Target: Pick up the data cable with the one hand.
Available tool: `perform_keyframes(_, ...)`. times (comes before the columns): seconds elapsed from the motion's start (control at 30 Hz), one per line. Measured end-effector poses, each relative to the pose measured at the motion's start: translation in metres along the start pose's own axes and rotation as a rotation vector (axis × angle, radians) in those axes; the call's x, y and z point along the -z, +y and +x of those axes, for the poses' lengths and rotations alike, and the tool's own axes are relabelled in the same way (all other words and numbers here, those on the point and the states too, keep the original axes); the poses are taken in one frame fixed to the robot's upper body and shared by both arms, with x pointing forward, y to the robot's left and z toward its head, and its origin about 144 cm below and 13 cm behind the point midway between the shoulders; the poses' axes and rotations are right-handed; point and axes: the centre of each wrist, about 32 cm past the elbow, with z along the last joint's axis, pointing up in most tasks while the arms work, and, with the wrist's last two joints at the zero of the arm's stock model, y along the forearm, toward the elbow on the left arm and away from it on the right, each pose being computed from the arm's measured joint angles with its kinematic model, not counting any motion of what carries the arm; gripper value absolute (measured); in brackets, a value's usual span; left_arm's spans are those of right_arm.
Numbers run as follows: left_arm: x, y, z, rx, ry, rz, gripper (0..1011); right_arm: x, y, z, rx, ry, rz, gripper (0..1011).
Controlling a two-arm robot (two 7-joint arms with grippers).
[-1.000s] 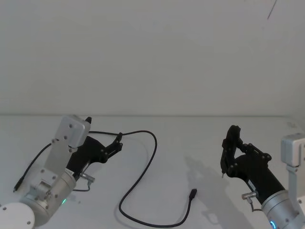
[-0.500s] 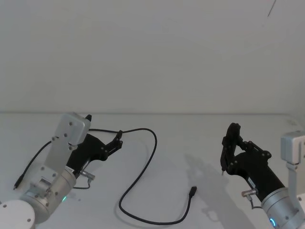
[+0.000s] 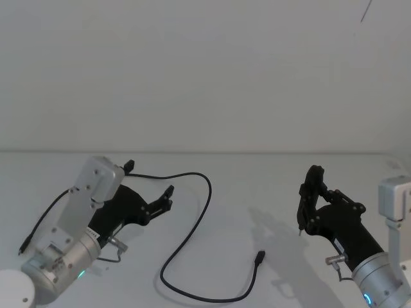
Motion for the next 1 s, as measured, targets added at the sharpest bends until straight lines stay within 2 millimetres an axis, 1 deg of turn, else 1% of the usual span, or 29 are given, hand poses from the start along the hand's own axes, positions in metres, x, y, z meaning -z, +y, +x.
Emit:
perform_keyframes(0.47,-0.007,0.014,0.012,0.184,-0.010,-0.005,1002,0.000,0.000,0.000,0.000,0.000,0.000,284)
perform_keyframes(1.0,-0.020,0.029,0.033,0.461,-0.033,-0.005,1001,0.000,0.000,0.000,0.000,0.000,0.000,283)
